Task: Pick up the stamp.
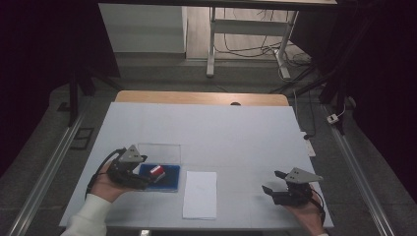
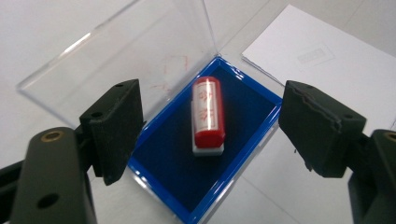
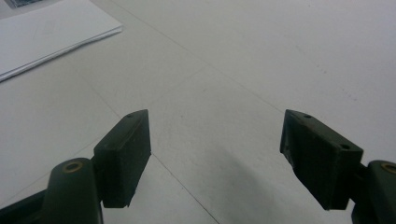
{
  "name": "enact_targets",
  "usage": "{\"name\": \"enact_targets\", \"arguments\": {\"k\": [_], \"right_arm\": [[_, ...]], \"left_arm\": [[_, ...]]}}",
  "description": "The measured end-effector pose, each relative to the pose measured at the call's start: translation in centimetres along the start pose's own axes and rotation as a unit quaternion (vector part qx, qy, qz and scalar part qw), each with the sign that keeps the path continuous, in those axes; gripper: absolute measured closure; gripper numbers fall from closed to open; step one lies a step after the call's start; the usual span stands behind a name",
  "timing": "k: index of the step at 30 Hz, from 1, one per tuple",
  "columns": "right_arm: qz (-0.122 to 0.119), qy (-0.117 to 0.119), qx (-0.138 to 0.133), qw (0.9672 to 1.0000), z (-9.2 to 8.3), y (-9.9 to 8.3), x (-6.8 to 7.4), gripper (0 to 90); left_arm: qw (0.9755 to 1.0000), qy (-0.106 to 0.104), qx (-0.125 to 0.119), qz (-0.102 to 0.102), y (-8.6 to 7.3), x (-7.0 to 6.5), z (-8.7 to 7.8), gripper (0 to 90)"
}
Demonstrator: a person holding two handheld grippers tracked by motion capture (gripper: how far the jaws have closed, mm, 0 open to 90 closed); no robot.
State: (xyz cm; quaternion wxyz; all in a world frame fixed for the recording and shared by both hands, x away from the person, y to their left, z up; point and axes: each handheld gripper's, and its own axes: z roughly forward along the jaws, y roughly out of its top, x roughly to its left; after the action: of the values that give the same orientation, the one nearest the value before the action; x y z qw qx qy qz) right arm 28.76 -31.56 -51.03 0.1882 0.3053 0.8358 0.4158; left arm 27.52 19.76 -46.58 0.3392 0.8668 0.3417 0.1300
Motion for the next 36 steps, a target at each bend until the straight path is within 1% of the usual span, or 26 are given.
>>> {"name": "enact_targets", "arguments": {"k": [1, 3, 5, 7, 9, 10, 11, 12, 13, 14, 15, 16, 18, 19, 22, 23, 24, 26, 27, 30, 36], "right_arm": [[-0.001, 0.0, 0.001, 1.0, 0.0, 0.0, 0.0, 24.5], [-0.003, -0.001, 0.003, 1.0, 0.0, 0.0, 0.0, 24.6], [-0.003, -0.001, 0.004, 1.0, 0.0, 0.0, 0.0, 24.6], [-0.003, -0.001, 0.004, 1.0, 0.0, 0.0, 0.0, 24.6], [-0.003, -0.001, 0.006, 1.0, 0.0, -0.1, 0.0, 24.6], [-0.003, -0.001, 0.006, 1.0, 0.0, -0.1, 0.0, 24.6], [-0.003, -0.001, 0.006, 1.0, 0.0, -0.1, 0.0, 24.6], [-0.003, 0.0, 0.008, 1.0, 0.0, -0.1, 0.0, 24.6], [-0.003, 0.0, 0.008, 1.0, 0.0, -0.1, 0.0, 24.6], [-0.002, -0.005, 0.008, 1.0, 0.1, -0.1, 0.0, 24.6], [-0.002, -0.001, 0.007, 1.0, 0.1, -0.2, 0.0, 24.6], [-0.002, -0.002, 0.007, 1.0, 0.1, -0.2, 0.0, 24.6], [-0.002, -0.001, 0.007, 1.0, 0.1, -0.2, 0.0, 24.6], [-0.002, -0.005, 0.008, 1.0, 0.0, -0.2, 0.0, 24.7], [-0.002, -0.004, 0.011, 0.9999, 0.0, -0.2, 0.0, 24.6], [-0.002, -0.004, 0.011, 0.9999, 0.0, -0.2, 0.0, 24.6], [-0.002, -0.008, 0.011, 0.9999, 0.0, -0.2, 0.0, 24.6], [-0.001, -0.009, 0.01, 0.9999, -0.1, -0.2, -0.1, 24.7], [0.001, -0.005, 0.007, 1.0, -0.1, -0.3, -0.1, 24.7], [0.001, -0.011, 0.009, 0.9999, -0.2, -0.3, -0.2, 24.7], [0.001, -0.01, 0.008, 0.9999, -0.2, -0.3, -0.2, 24.6]], "left_arm": [[1.0, 0.0, 0.0, 0.0, 0.0, 0.0, 0.0, 23.7], [0.9998, 0.0, 0.02, 0.003, 0.4, -0.1, 0.8, 25.1], [0.9997, 0.0, 0.024, 0.002, 0.5, -0.2, 1.1, 25.9], [0.9994, -0.001, 0.034, 0.002, 0.7, -0.1, 1.4, 30.2], [0.9992, -0.001, 0.039, 0.0, 0.8, -0.1, 1.8, 34.3], [0.9989, -0.005, 0.046, -0.003, 1.0, -0.1, 2.0, 36.5], [0.9989, -0.005, 0.046, -0.003, 1.0, -0.1, 2.0, 38.2], [0.9986, -0.009, 0.051, -0.005, 1.1, 0.0, 2.3, 39.8], [0.9986, -0.009, 0.051, -0.005, 1.1, 0.0, 2.3, 41.3], [0.9984, -0.011, 0.055, -0.004, 1.2, 0.0, 2.4, 41.3], [0.9983, -0.011, 0.057, -0.006, 1.2, 0.0, 2.6, 43.1], [0.9981, -0.011, 0.061, -0.006, 1.2, 0.0, 2.7, 45.2], [0.9977, -0.009, 0.066, -0.009, 1.2, 0.1, 2.9, 46.2], [0.9976, -0.008, 0.068, -0.01, 1.2, 0.1, 2.9, 47.1], [0.9975, -0.007, 0.07, -0.009, 1.2, 0.1, 3.0, 51.7], [0.9975, -0.007, 0.07, -0.008, 1.2, 0.2, 3.0, 51.7], [0.9975, -0.008, 0.07, -0.009, 1.2, 0.2, 3.0, 54.2], [0.9974, -0.007, 0.072, -0.01, 1.2, 0.3, 3.0, 56.1], [0.9972, -0.006, 0.074, -0.01, 1.1, 0.3, 3.0, 56.9], [0.9971, -0.002, 0.076, -0.01, 1.1, 0.4, 3.0, 58.6], [0.997, 0.0, 0.077, -0.011, 1.0, 0.4, 3.1, 61.2]]}}
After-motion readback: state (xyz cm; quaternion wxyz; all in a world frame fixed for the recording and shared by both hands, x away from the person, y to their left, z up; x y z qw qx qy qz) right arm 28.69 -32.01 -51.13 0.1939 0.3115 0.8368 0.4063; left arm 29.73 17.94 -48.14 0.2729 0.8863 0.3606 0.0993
